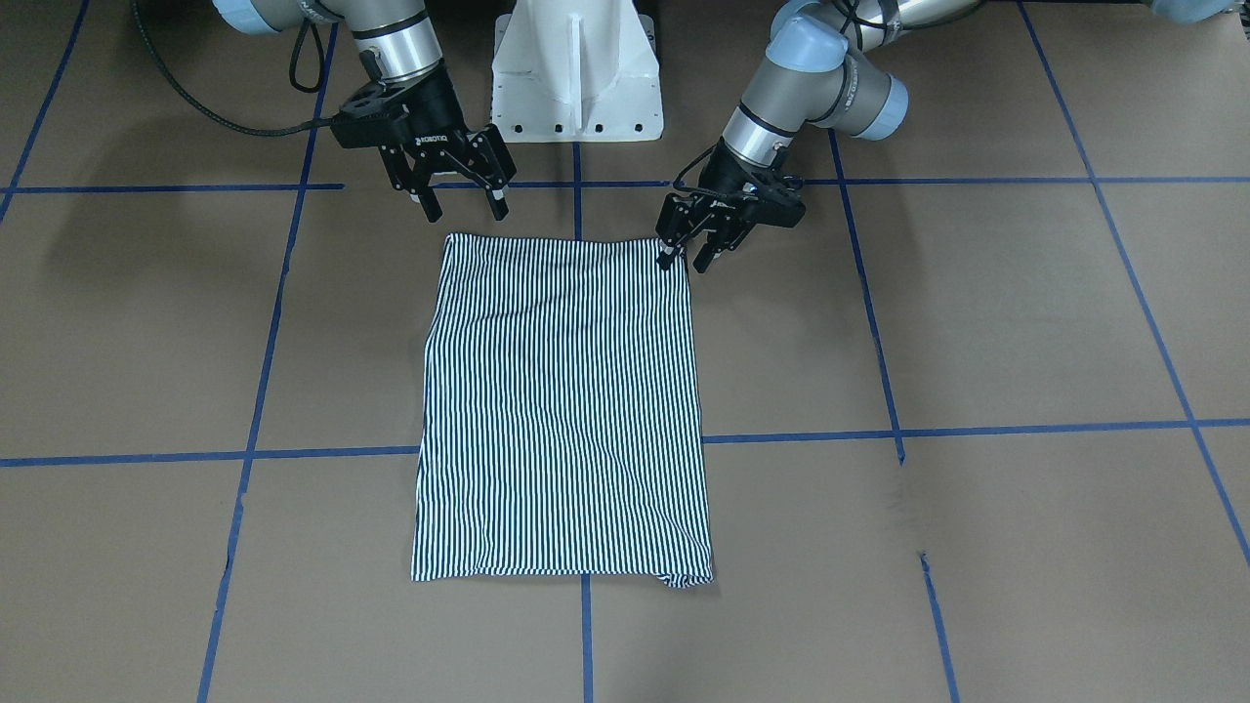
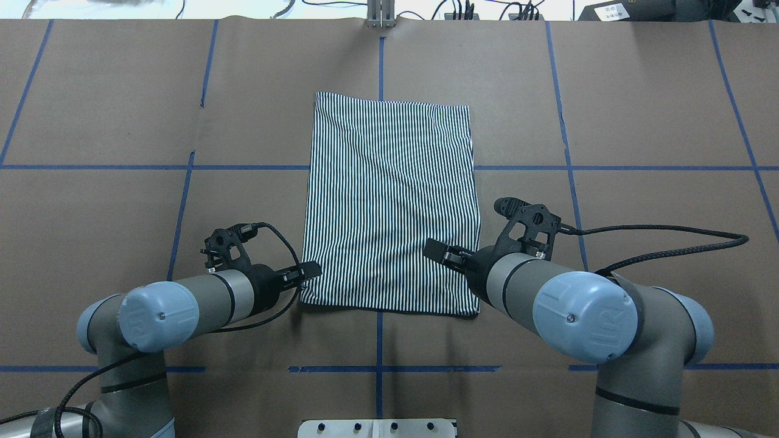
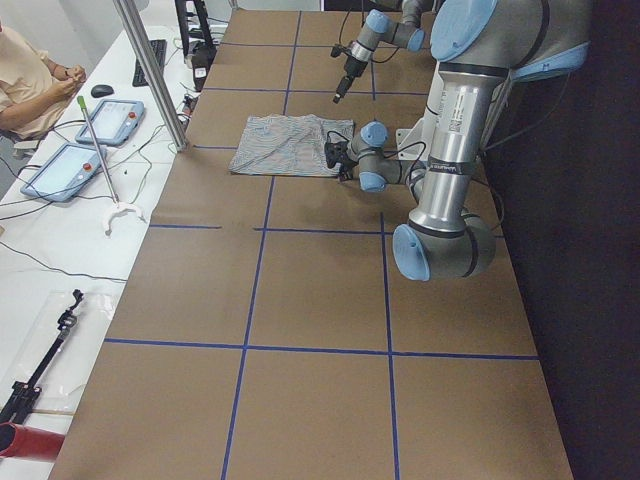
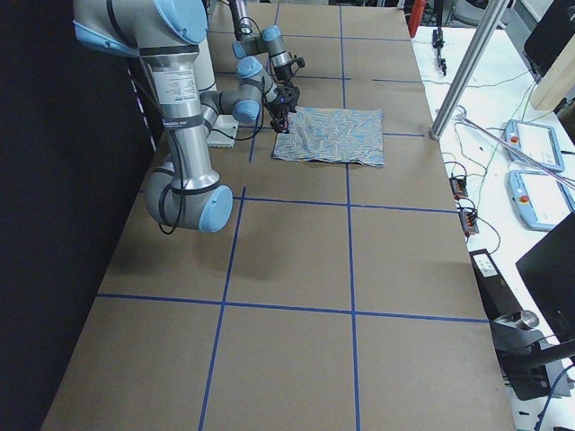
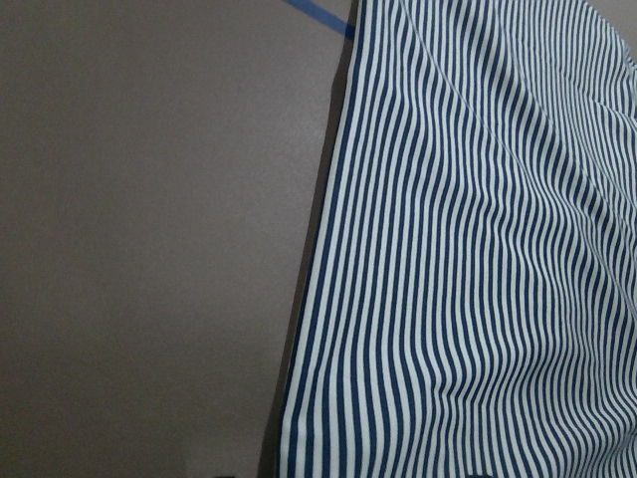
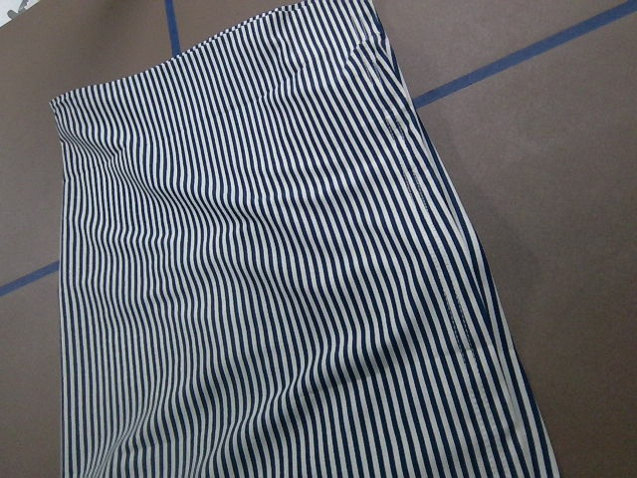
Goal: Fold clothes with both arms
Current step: 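Position both grippers at the near corners of the shirt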
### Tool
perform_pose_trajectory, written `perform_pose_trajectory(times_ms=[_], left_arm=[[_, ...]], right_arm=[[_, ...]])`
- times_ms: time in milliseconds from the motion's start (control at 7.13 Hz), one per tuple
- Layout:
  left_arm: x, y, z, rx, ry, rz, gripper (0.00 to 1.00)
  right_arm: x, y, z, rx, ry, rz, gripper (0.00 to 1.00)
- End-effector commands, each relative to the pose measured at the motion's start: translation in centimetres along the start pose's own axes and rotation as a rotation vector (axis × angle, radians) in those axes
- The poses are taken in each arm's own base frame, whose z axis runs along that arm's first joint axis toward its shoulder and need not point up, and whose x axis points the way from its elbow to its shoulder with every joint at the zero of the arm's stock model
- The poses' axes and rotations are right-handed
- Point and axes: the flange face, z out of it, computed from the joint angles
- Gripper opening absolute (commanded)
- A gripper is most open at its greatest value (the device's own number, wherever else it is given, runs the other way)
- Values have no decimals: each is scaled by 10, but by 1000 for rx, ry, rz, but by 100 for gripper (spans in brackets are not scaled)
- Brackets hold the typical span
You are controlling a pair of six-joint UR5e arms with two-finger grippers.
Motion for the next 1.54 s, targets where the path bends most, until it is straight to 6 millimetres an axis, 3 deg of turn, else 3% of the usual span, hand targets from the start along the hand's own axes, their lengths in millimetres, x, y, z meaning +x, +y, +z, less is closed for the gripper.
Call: perform_pose_trajectory(times_ms=[0, 842, 1403], left_arm=[[-2, 9, 4, -12, -8, 4, 68], [10, 31, 5, -47, 10, 12, 64], [13, 30, 3, -47, 17, 10, 0]], right_arm=[[1, 0, 1, 0, 2, 0, 100], [1, 0, 1, 2, 2, 0, 100], [1, 0, 2, 4, 5, 1, 100]])
